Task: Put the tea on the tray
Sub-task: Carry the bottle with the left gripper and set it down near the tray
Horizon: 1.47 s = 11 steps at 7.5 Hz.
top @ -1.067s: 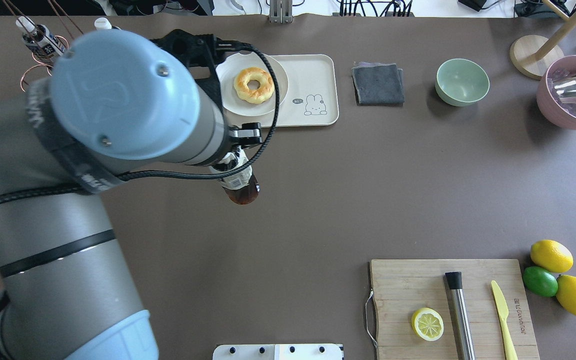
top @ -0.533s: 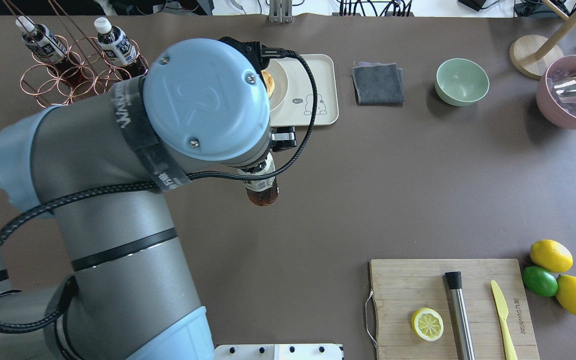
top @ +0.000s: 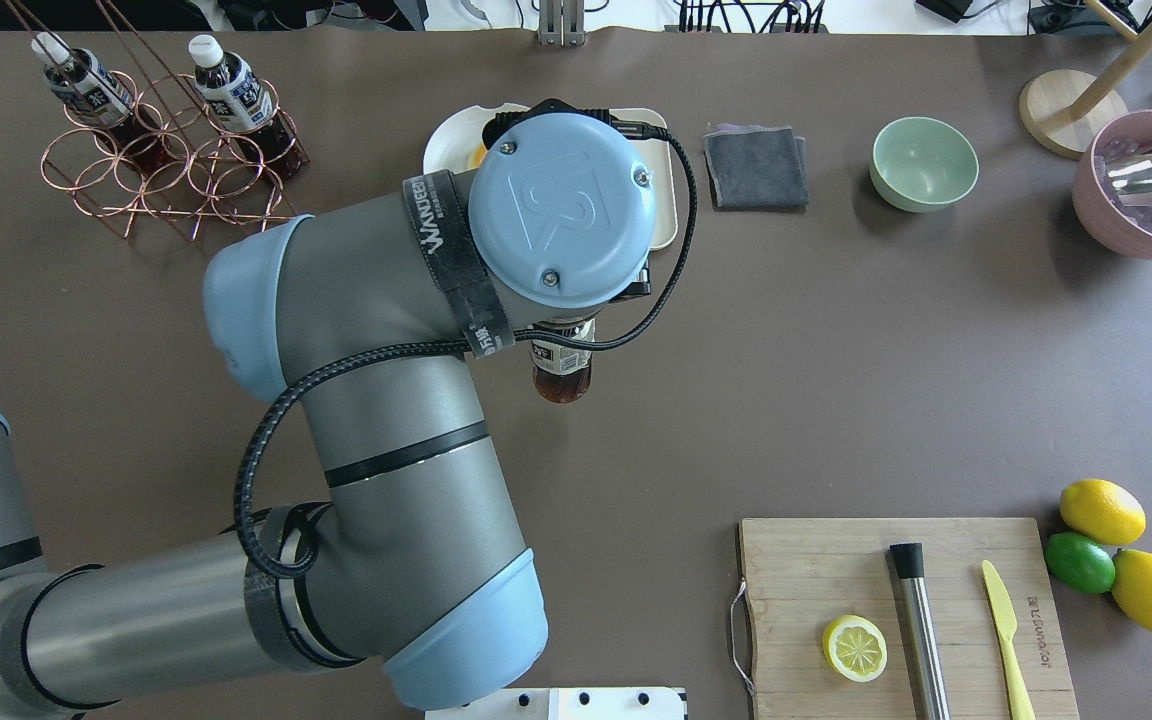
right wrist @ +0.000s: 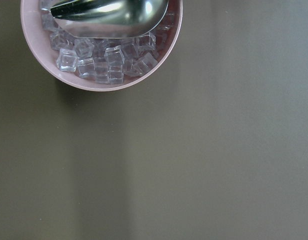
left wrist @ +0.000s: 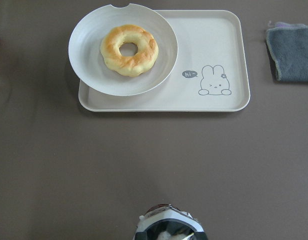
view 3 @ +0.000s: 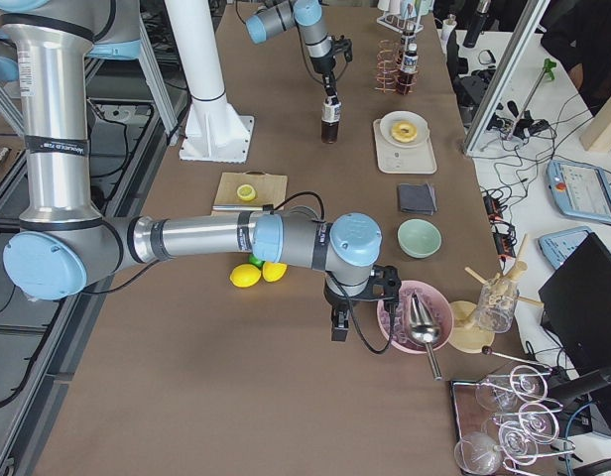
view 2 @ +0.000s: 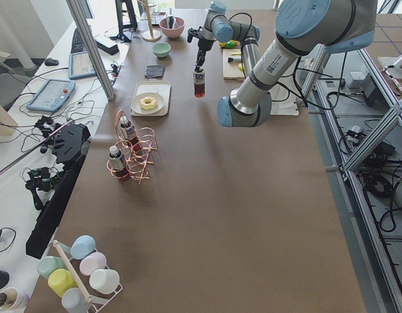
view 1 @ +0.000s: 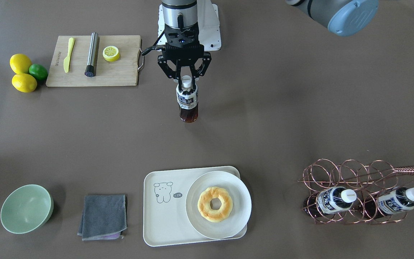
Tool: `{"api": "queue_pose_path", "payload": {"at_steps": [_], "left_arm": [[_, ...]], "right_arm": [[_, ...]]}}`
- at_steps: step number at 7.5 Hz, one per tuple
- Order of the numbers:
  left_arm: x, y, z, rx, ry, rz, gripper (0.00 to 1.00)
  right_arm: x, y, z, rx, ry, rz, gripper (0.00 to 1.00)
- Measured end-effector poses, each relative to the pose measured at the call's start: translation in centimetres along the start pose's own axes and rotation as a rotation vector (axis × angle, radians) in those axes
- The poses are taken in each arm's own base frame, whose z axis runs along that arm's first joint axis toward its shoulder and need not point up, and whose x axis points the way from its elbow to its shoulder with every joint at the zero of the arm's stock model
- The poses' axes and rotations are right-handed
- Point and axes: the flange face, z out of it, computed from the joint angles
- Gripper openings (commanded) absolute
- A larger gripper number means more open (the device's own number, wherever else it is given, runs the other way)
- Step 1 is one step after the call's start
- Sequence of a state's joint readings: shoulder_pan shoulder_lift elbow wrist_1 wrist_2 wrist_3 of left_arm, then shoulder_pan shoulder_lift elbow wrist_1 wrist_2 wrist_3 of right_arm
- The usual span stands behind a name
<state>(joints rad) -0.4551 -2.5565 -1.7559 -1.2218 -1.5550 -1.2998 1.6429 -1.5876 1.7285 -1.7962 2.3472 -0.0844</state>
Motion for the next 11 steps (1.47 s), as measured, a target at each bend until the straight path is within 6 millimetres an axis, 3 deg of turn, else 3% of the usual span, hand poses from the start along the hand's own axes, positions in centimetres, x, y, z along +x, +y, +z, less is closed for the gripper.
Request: {"api": "queue_pose_path", "payload": {"at_steps": [6, 7, 8, 9, 11], "left_arm": [[0.2, 1.7, 0.9, -0.017, 0.007, 0.019, 0.0], [0.1, 2.1, 1.3, -0.022, 0.003, 0.023, 0.14], [0.1, 2.3, 1.5, -0.024, 0.001, 0.025, 0.89], [0.0, 2.3, 1.5, -0.025, 0.0, 0.026, 0.98], [0.0, 2.3, 1.5, -0.024, 0.0, 0.032, 0.98]], "right_arm": [[0.6, 0.4, 0.6, -0.013, 0.0, 0.013, 1.0], [0.7, 0.4, 0.7, -0.015, -0.001, 0.014, 1.0], [0.7, 0.4, 0.7, -0.015, -0.001, 0.015, 1.0], [0.7, 0.4, 0.7, -0.015, -0.001, 0.014, 1.0], [0.6, 0.2, 0.6, -0.012, -0.001, 0.012, 1.0]]}}
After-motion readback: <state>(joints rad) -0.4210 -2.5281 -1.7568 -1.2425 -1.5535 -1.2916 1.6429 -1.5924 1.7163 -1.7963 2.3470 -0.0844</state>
